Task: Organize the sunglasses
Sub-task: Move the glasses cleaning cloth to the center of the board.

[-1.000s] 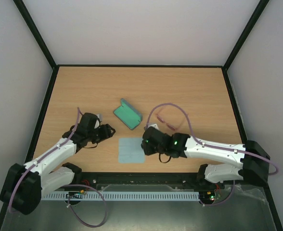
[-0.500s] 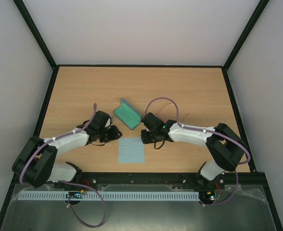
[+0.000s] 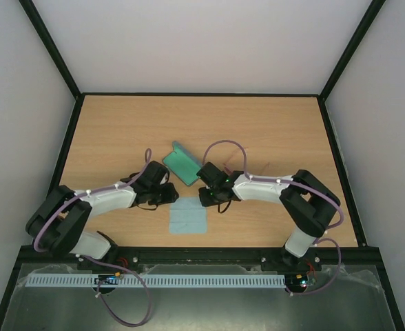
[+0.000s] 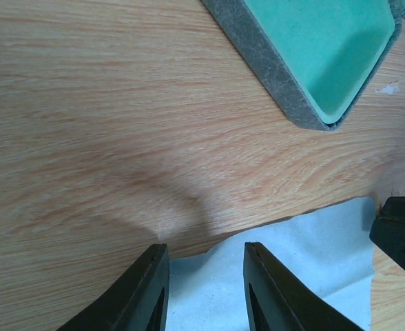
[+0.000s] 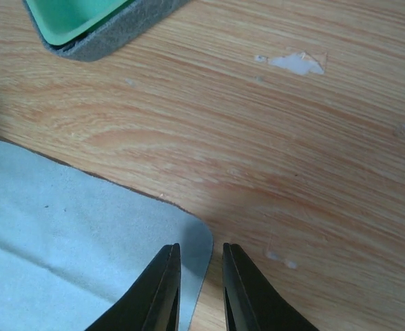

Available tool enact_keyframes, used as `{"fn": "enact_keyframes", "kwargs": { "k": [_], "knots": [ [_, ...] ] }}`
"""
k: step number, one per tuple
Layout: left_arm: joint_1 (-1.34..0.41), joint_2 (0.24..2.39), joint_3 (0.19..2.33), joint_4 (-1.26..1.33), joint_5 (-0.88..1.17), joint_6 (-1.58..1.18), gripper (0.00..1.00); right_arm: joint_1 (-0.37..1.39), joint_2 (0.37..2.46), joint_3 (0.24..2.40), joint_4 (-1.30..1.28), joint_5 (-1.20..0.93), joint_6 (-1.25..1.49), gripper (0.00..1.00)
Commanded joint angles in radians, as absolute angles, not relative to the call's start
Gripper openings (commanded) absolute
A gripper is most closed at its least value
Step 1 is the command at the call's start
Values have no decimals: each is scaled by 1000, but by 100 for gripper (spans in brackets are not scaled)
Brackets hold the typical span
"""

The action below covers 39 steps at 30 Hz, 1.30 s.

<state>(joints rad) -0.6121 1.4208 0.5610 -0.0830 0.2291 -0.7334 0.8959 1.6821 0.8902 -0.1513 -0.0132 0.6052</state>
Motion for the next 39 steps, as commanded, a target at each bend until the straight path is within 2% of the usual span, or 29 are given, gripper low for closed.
{"fn": "enact_keyframes", "kwargs": {
  "k": [1, 8, 12, 16, 29, 39],
  "knots": [
    [-622, 1438, 582, -105, 162, -723, 33, 893, 1707, 920, -191, 44, 577, 19],
    [-638, 1417, 588, -165, 97, -718, 32, 893, 1724, 942, -206, 63, 565, 24],
    [-641, 1391, 579, -193, 60, -718, 44, 896, 1730, 947, -207, 57, 559, 24],
    [-644, 1383, 571, -207, 39, -717, 44, 910, 1745, 960, -215, 58, 546, 24],
    [-703, 1412, 555, -192, 27, -738, 30, 951, 1761, 947, -223, 84, 562, 21],
    [-718, 1441, 550, -163, 28, -749, 11, 953, 1743, 917, -224, 99, 575, 18]
  ]
}}
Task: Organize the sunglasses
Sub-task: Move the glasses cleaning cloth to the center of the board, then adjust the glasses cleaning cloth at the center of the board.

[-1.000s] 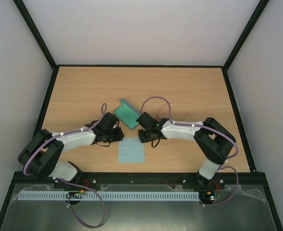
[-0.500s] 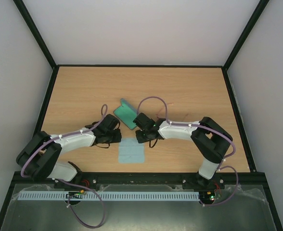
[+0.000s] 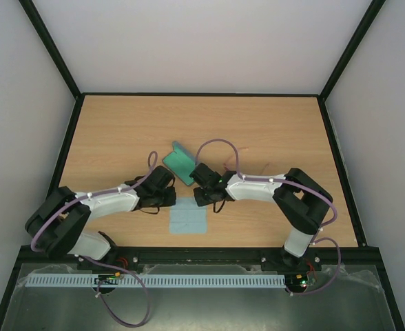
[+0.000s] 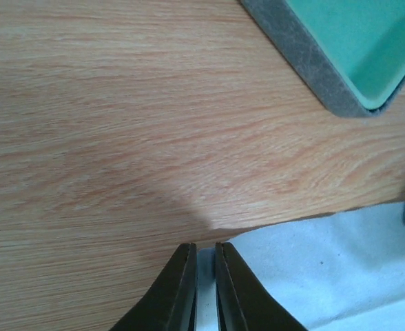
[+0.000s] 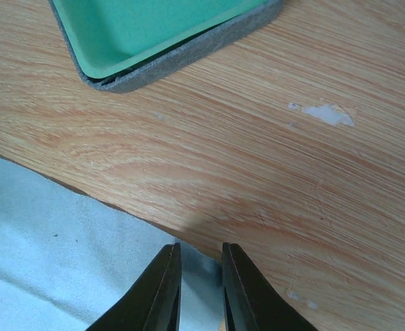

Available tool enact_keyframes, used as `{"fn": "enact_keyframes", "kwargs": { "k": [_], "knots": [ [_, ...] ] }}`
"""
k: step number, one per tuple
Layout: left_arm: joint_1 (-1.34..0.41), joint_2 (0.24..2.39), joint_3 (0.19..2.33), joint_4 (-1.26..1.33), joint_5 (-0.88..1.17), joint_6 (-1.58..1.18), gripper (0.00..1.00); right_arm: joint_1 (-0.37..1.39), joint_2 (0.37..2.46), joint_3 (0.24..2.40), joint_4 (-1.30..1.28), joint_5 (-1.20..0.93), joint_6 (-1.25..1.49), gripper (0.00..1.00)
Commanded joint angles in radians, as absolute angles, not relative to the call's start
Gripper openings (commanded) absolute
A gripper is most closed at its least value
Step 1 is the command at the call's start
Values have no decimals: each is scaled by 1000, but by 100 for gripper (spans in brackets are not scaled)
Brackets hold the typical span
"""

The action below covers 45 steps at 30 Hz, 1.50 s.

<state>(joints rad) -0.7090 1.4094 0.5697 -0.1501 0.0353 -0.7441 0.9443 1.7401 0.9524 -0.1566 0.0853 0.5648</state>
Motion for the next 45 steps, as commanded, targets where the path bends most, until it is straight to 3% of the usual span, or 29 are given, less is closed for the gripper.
{"fn": "enact_keyframes", "kwargs": {
  "k": [1, 13, 45],
  "knots": [
    [-718, 1442, 550, -162, 27, -750, 11, 952, 1741, 916, -224, 104, 577, 18],
    [-723, 1409, 547, -166, 25, -759, 3, 952, 1705, 902, -224, 113, 572, 1],
    [-743, 1183, 486, -233, 37, -791, 2, 1034, 1575, 878, -271, 133, 576, 1]
  ]
}}
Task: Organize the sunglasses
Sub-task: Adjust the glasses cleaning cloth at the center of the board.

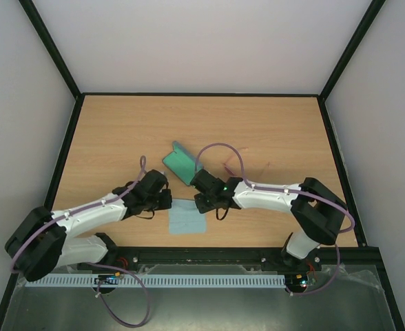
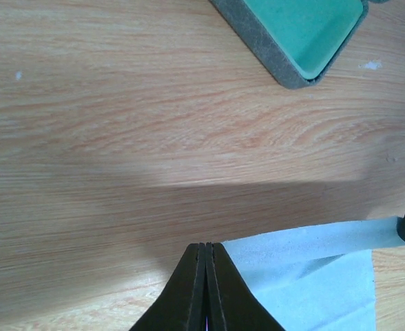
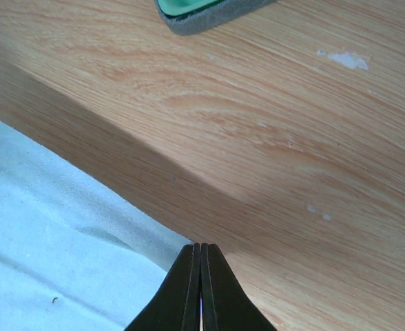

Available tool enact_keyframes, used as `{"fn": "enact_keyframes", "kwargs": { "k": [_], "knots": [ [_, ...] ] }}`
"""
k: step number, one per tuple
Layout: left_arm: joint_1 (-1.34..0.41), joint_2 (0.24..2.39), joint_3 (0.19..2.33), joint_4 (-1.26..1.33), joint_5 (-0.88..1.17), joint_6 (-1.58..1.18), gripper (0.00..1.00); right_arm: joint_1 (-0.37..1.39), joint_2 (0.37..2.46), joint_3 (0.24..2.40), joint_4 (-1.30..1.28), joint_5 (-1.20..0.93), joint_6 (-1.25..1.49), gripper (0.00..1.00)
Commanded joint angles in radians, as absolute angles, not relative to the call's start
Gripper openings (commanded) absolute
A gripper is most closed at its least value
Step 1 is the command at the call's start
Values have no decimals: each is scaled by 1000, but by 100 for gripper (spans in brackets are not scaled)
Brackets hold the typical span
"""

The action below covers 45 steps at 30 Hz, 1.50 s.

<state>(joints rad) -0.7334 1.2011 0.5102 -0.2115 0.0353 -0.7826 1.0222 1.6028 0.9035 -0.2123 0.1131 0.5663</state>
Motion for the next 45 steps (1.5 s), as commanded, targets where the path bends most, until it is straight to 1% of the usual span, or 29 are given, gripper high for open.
{"fn": "enact_keyframes", "kwargs": {
  "k": [1, 14, 25, 45],
  "knots": [
    [-746, 1179, 483, -229, 39, -793, 3, 1036, 1570, 874, -270, 135, 576, 1],
    [-790, 1146, 450, -230, 29, -829, 2, 1054, 1538, 836, -260, 131, 579, 1],
    [-796, 1147, 455, -234, 12, -839, 3, 1055, 1551, 852, -255, 157, 576, 1],
    [-787, 1267, 574, -224, -60, -791, 3, 1035, 1637, 980, -289, 259, 527, 1]
  ]
}}
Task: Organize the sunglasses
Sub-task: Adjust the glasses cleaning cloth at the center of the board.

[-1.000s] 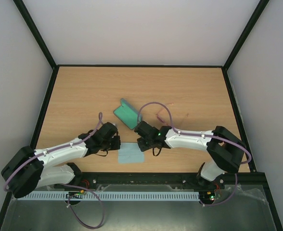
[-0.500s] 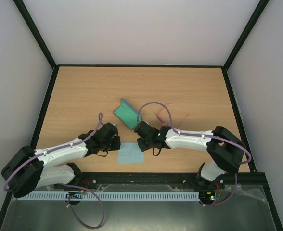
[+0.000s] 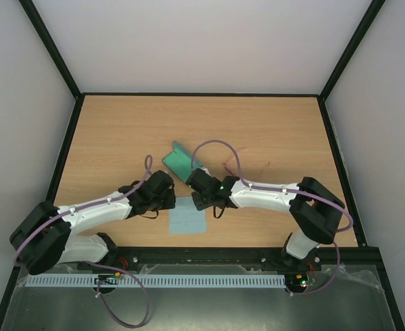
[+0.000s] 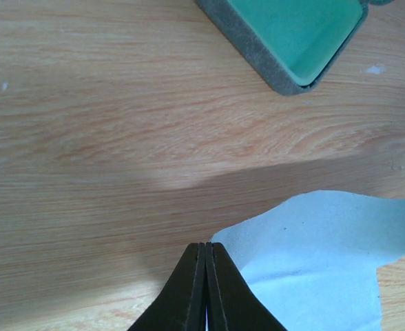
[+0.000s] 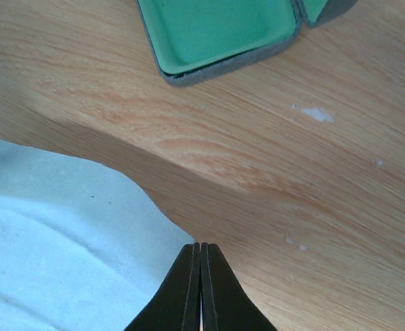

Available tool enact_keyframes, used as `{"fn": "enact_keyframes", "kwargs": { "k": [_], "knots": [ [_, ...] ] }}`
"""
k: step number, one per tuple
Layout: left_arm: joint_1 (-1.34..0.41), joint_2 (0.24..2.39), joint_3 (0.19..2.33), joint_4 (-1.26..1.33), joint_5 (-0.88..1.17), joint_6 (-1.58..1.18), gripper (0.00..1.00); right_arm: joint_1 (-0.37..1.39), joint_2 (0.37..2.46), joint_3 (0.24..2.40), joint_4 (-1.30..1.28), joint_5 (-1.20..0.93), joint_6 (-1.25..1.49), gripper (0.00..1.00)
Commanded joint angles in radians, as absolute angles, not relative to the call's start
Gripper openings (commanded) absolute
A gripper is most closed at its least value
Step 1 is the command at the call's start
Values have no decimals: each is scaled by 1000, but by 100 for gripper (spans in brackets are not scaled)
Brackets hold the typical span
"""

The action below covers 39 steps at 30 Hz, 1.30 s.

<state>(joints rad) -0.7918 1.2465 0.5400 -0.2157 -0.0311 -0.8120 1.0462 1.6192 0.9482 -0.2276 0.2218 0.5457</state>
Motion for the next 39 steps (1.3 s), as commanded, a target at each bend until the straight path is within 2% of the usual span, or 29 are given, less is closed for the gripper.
{"fn": "enact_keyframes", "kwargs": {
  "k": [1, 18, 31, 39],
  "knots": [
    [-787, 1272, 579, -224, -60, -789, 3, 1030, 1634, 981, -290, 259, 524, 1],
    [-764, 1261, 636, -260, -59, -765, 3, 1000, 1589, 1021, -335, 275, 492, 1],
    [-747, 1165, 792, -373, -59, -739, 4, 986, 1496, 1173, -458, 315, 452, 1],
    [-747, 1087, 784, -405, -64, -741, 5, 987, 1432, 1135, -458, 279, 462, 1]
  ]
}}
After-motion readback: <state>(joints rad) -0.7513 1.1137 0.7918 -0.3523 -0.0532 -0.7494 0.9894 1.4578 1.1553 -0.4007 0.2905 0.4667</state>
